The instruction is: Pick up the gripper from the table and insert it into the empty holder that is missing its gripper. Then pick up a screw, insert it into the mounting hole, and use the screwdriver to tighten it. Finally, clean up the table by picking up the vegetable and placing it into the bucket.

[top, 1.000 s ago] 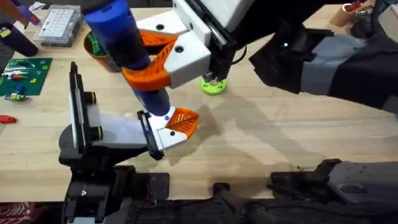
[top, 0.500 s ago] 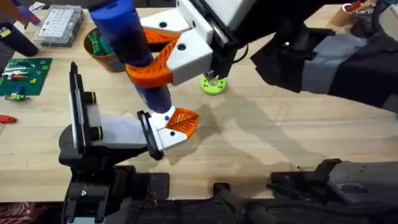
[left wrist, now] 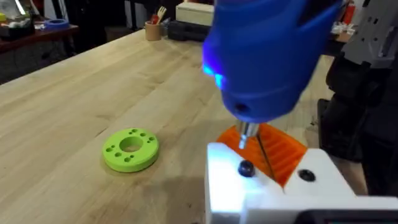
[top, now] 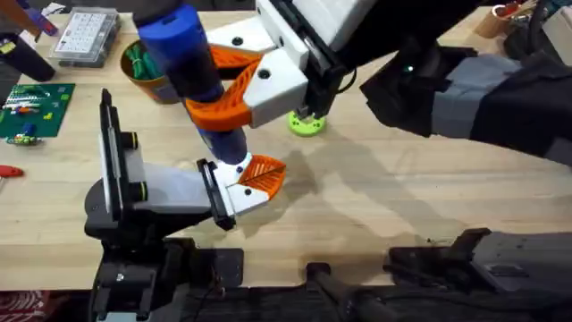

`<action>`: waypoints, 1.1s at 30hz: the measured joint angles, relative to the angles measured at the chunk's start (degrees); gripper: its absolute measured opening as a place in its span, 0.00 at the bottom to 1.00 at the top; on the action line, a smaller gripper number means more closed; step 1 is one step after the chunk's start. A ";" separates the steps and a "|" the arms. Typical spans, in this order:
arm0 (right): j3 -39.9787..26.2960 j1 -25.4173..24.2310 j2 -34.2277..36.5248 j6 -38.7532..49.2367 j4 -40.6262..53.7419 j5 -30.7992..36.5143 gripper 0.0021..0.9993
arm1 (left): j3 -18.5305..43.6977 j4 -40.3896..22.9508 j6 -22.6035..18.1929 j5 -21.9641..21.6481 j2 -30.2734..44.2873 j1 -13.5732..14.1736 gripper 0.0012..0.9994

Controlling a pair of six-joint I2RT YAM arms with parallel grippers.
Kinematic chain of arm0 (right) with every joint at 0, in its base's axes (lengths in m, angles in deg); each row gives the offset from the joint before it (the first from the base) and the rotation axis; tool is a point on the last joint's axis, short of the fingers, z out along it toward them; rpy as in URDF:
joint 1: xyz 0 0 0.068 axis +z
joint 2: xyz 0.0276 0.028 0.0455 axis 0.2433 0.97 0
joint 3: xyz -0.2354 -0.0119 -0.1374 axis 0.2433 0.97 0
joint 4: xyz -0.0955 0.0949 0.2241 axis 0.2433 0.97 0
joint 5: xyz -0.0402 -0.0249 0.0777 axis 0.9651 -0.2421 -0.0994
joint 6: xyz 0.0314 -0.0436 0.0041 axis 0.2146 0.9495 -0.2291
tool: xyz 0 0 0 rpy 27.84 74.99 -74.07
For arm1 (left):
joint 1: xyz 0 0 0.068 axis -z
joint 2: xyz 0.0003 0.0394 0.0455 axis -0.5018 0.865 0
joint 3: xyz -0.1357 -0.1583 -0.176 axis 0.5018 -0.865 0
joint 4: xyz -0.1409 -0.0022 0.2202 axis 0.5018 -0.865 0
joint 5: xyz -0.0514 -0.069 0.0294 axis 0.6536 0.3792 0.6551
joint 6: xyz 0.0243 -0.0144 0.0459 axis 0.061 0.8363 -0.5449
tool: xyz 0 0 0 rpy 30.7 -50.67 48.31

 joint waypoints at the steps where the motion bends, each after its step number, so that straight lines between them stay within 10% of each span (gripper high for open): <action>1: 0.13 0.02 0.01 0.00 0.00 0.01 0.04 | 0.00 0.00 0.00 0.00 0.00 0.00 0.02; 33: 0.63 1.26 0.00 0.11 0.26 0.02 0.04 | 0.00 0.00 0.00 -0.02 0.00 0.00 0.02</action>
